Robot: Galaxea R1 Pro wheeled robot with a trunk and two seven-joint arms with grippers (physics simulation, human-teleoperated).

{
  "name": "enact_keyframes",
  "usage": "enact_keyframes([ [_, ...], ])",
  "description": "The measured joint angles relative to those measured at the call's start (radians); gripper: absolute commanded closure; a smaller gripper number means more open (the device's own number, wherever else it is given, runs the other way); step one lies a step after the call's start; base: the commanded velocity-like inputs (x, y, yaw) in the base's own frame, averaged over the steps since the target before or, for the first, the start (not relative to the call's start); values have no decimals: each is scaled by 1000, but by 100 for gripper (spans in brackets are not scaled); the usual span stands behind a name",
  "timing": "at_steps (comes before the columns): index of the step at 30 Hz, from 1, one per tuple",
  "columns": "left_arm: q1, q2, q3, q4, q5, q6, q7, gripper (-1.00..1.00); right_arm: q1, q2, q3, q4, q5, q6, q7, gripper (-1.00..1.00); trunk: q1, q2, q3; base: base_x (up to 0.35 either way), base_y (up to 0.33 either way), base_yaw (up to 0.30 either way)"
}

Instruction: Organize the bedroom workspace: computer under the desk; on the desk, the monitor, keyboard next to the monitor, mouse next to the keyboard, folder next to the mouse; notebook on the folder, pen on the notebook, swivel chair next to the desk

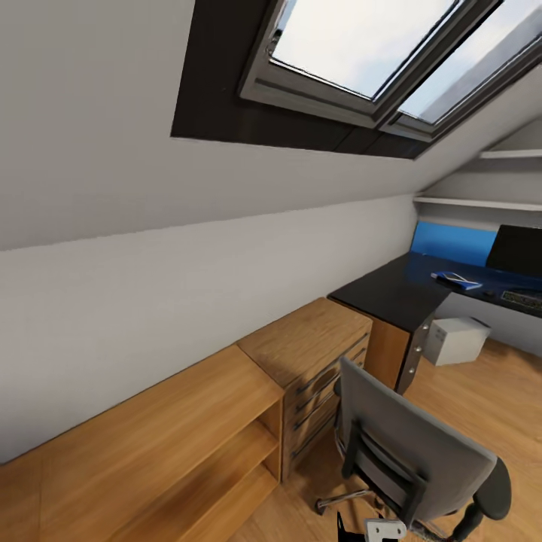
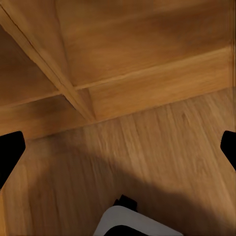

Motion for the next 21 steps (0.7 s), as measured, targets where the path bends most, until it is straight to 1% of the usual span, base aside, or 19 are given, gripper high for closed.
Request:
enact_keyframes([
  [13,0,0,0,0,0,0,0,-100,0,0,-1,0,-1,2,-2,-100,0,0,0,0,7,-299],
  [21,0,0,0,0,0,0,0,-100,0,1,-7,-1,-16,31,-16,-100,0,0,-1,0,0,-285],
])
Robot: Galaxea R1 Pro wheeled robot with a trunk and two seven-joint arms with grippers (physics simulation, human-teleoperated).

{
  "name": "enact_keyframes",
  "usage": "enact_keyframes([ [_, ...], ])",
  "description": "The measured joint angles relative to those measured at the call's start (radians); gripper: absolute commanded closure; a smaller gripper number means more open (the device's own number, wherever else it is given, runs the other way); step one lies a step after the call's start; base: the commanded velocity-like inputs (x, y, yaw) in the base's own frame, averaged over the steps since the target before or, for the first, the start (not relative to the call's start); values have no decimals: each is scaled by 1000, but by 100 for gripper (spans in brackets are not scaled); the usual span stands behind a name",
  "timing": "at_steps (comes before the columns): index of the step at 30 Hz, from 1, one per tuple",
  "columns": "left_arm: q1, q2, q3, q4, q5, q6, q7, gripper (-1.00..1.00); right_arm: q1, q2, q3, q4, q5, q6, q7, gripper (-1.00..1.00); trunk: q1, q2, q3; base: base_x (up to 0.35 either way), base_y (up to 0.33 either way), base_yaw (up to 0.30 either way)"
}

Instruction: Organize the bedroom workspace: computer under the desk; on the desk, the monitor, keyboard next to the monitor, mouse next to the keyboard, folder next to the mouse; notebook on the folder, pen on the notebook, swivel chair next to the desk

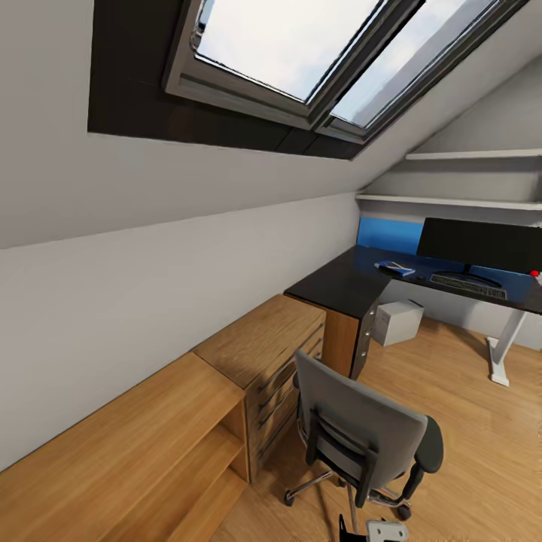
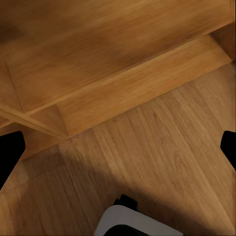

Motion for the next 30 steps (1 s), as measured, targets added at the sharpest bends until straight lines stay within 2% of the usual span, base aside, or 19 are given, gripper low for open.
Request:
enact_keyframes([
  [5,0,0,0,0,0,0,0,-100,0,1,0,-1,-55,6,-16,-100,0,0,-6,42,26,-165],
  [8,0,0,0,0,-1,0,0,-100,0,0,0,-2,-66,7,-17,-100,0,0,-10,190,140,-116],
  [16,0,0,0,0,0,0,0,-100,0,1,1,-2,-72,7,-18,-100,0,0,-23,198,159,-78],
  [30,0,0,0,0,0,0,0,-100,0,0,1,-2,-71,7,-17,-100,0,0,-45,12,10,-64],
])
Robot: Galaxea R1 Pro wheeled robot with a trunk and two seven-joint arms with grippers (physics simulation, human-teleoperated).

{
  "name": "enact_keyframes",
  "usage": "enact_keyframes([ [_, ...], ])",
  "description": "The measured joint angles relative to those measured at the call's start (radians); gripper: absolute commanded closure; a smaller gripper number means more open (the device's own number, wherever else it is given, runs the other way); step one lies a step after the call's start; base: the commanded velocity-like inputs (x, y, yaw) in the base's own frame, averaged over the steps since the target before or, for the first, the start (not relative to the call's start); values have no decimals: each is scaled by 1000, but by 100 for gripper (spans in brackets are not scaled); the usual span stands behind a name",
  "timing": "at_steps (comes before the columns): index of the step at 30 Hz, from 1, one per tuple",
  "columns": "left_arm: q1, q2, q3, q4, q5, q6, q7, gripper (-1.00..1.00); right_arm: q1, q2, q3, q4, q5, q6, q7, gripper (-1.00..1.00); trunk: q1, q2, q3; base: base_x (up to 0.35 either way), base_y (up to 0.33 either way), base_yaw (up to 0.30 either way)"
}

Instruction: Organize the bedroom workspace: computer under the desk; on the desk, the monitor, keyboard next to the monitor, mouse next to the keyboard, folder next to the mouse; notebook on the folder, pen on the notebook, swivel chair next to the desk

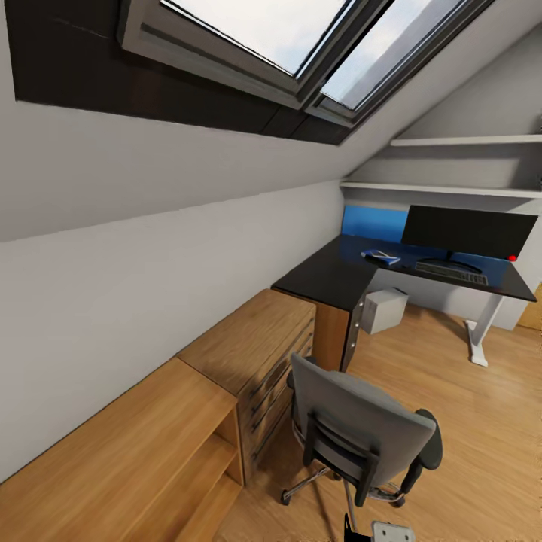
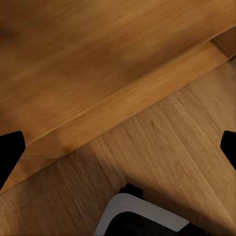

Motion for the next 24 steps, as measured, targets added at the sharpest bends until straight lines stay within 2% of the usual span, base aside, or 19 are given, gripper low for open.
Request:
enact_keyframes([
  [17,0,0,0,13,0,0,0,-100,0,0,0,0,0,-1,0,-100,0,0,-26,0,0,-111],
  [24,0,0,0,14,-1,0,0,-100,0,0,2,0,4,-3,1,-100,0,0,-32,0,0,-209],
])
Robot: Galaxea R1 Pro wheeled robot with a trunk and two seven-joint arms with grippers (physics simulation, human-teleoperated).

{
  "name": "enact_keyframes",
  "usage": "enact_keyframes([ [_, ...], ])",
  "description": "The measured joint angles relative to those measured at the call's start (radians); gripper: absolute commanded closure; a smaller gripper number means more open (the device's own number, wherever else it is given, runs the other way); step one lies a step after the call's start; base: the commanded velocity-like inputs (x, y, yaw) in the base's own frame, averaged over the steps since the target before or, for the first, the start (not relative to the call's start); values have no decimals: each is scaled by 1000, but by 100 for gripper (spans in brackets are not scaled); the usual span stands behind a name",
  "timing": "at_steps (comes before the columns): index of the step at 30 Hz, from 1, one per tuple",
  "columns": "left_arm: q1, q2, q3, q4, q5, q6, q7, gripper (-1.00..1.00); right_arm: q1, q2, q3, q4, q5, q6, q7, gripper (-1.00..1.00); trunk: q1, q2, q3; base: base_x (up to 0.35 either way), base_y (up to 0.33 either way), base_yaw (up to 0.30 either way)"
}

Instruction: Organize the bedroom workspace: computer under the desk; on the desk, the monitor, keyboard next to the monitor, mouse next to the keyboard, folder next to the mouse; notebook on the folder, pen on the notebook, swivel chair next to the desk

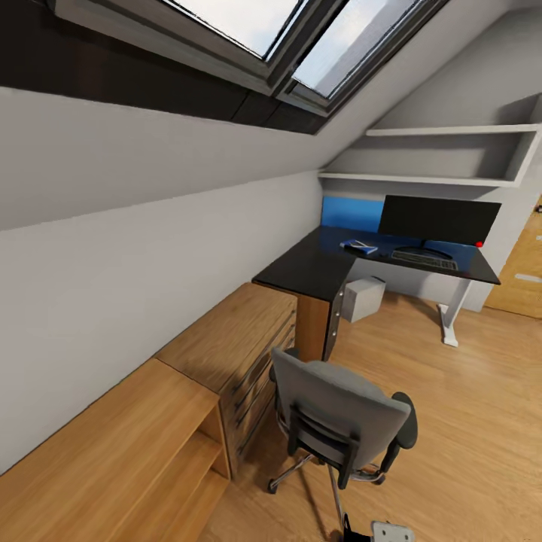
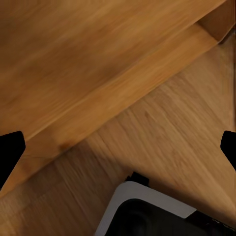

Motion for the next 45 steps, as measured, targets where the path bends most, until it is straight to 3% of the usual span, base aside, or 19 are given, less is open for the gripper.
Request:
enact_keyframes([
  [45,0,0,0,0,0,3,0,-100,0,-2,9,0,9,-1,3,-100,0,0,-1,-55,47,-295],
])
